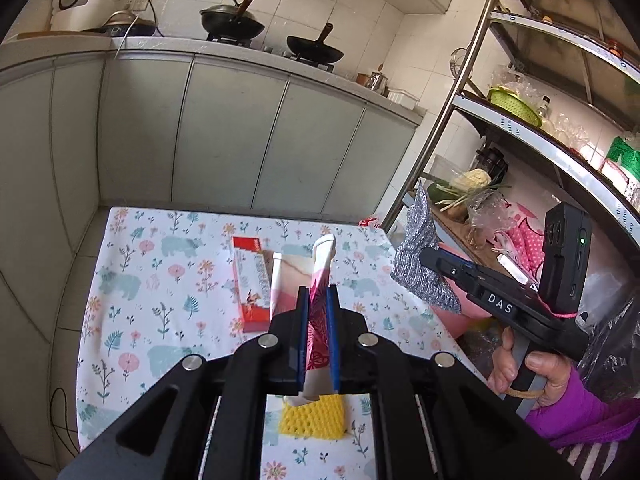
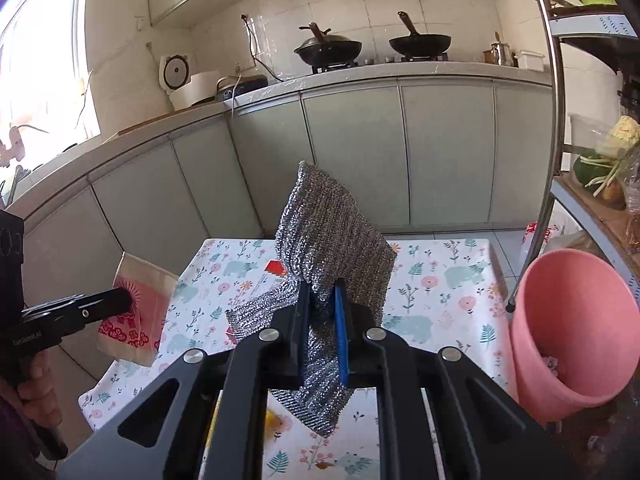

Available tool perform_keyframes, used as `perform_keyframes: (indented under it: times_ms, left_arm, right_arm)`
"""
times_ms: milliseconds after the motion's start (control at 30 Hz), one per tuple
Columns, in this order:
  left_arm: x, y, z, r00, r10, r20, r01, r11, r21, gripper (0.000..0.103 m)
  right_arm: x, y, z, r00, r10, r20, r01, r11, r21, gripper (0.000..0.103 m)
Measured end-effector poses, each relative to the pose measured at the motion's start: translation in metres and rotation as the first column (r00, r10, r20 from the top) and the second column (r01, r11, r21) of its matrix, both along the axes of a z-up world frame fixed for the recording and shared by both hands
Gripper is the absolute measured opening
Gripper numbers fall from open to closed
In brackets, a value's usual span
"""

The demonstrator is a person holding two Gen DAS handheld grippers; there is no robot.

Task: Collect trash
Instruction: 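Carry the tube and scrubber over the pink bucket and open both grippers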

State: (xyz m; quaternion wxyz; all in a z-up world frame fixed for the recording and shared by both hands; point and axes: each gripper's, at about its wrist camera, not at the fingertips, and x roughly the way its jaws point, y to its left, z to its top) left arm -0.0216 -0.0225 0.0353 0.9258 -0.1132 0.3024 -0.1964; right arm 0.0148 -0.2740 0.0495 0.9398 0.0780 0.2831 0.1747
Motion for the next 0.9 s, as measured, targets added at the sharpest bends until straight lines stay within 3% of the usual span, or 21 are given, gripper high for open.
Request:
perform_keyframes:
  times_ms: [400,900]
  left_arm:
    - [0.044,-0.075,0.027,0.989,-0.108,0.106,0.109,0.994,-0.009,0.008]
    - [0.09,-0.203,0.033,0.942,-0.294,0.162,0.302,0.953,-0.03,0.008]
  right_arm:
    - [-0.01,-0.064,0.002,0.985,-0.171,0.033,0.172,0.985,-0.01,0.012]
    - [-0.016,-0.157,-0.006,0.922,-0.383,0.046,0.385,0.923,-0.028,0.012]
